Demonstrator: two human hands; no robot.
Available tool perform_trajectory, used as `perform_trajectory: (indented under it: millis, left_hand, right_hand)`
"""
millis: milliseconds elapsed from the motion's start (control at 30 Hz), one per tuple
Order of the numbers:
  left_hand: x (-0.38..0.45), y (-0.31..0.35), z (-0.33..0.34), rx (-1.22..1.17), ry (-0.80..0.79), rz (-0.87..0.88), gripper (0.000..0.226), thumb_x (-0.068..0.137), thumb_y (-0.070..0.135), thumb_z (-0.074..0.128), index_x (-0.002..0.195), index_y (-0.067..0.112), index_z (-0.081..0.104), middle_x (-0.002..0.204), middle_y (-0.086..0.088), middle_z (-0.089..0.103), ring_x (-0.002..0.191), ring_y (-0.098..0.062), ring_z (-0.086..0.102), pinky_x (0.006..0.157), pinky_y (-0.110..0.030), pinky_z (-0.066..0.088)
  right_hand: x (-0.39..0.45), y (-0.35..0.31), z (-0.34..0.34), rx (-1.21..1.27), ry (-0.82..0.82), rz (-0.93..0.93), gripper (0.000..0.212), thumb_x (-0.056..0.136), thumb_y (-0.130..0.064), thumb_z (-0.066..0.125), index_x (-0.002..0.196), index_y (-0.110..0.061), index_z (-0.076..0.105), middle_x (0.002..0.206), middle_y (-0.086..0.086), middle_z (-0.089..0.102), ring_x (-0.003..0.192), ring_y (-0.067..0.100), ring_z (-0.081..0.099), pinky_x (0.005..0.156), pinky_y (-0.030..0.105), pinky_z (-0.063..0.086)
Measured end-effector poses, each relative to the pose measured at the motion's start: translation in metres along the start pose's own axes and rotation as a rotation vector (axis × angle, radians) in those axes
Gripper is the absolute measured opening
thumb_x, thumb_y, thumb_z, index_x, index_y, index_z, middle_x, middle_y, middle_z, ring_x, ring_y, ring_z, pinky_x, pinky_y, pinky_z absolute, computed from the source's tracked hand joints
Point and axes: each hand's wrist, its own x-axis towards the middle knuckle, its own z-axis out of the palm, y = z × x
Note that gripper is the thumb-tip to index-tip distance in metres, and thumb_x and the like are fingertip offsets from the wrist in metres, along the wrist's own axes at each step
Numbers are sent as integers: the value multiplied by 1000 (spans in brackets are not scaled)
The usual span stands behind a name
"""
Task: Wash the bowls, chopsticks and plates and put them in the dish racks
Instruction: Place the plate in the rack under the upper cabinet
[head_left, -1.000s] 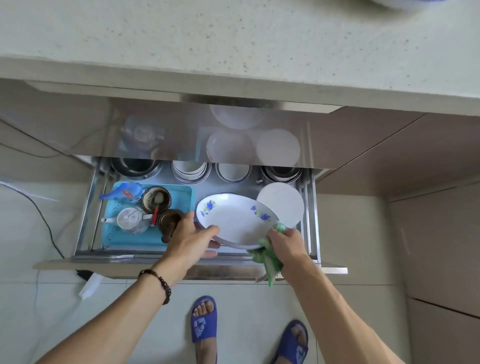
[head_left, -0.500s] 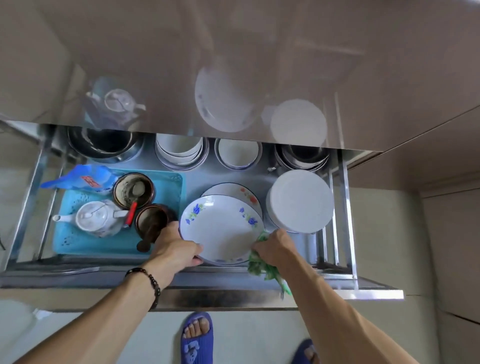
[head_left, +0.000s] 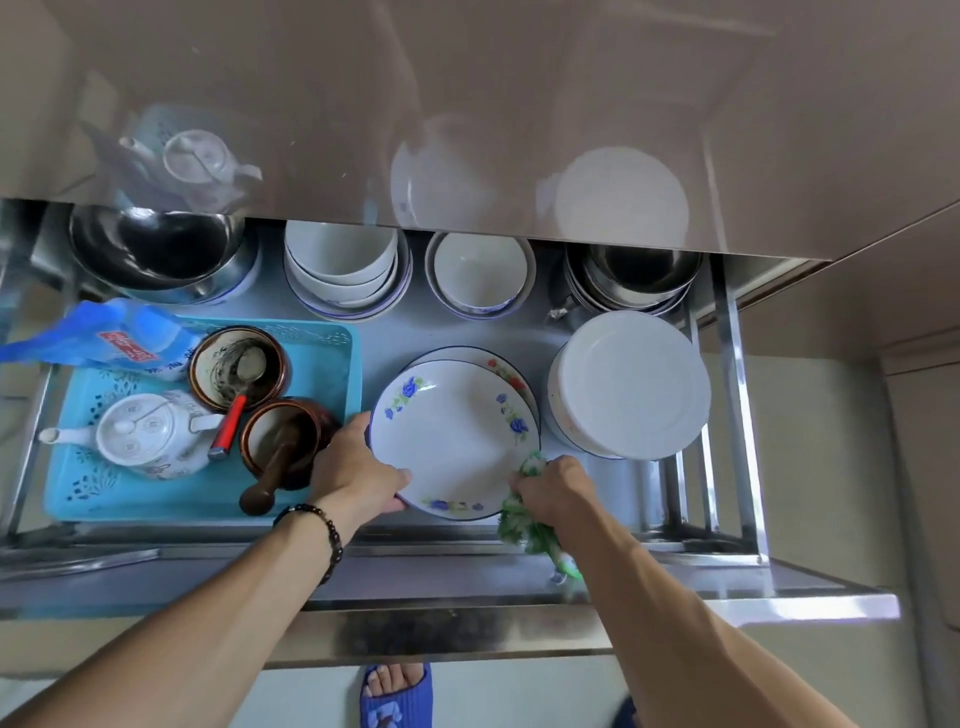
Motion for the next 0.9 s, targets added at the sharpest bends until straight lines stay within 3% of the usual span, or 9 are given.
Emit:
perform_trajectory:
  millis: [100,233,333,400,500,667,767,900]
  left_hand:
    - [9,-5,4,9,22,10,61,75,-14,75,111,31,52,118,-5,59,106,-35,61,64,-50,63]
    - [19,-9,12,78,59,67,65,74,-7,76,127,22,55,114,-2,60,104,-32,61,67,-49,63]
    - [19,-9,17,164,66,81,66,67,22,83,127,20,56,118,-5,65,107,-31,63,81,-47,61]
    - [20,-11,20,183,59,57,74,55,46,75,123,23,56,115,-5,65,105,-30,64,83,-46,60]
    - [21,-13,21,204,33,34,78,51,60,65,118,23,55,116,-6,63,102,-29,65,82,-46,60]
    - [10,-2,20,278,-24,-37,81,72,66,66,132,14,48,130,-10,54,100,-33,67,90,-44,57]
    - [-2,4,20,312,-39,-33,76,87,60,61,143,12,41,140,-14,47,112,-34,62,98,-44,52]
    - [-36,20,12,345,-34,69,68,97,52,53,151,15,36,151,-13,40,133,-32,47,107,-34,38]
  right_hand:
    - [6,-1,2,-13,12,-8,51,96,-39,64,129,-2,50,127,17,61,117,33,59,91,33,49]
    - [11,-2,3,-83,43,-59,50,100,-39,58,131,-1,50,130,18,60,119,34,58,90,33,48]
    - [6,1,2,-168,84,-117,44,102,-36,53,129,-2,50,130,18,59,118,35,58,88,32,47]
    - [2,5,0,-216,111,-144,44,101,-38,53,127,-3,51,128,18,60,116,35,59,82,31,45]
    - [-4,10,-4,-236,112,-165,52,98,-49,53,121,-3,55,119,17,64,109,33,62,83,33,49]
    - [-16,12,-9,-148,109,-179,62,88,-65,56,111,-7,60,105,11,61,99,30,61,77,32,47]
    - [-29,8,-12,-105,130,-221,66,90,-68,51,111,-6,60,109,15,64,99,31,60,80,34,49]
    - [-60,5,-22,9,107,-278,68,93,-67,47,118,-4,58,115,19,62,106,35,60,87,36,50]
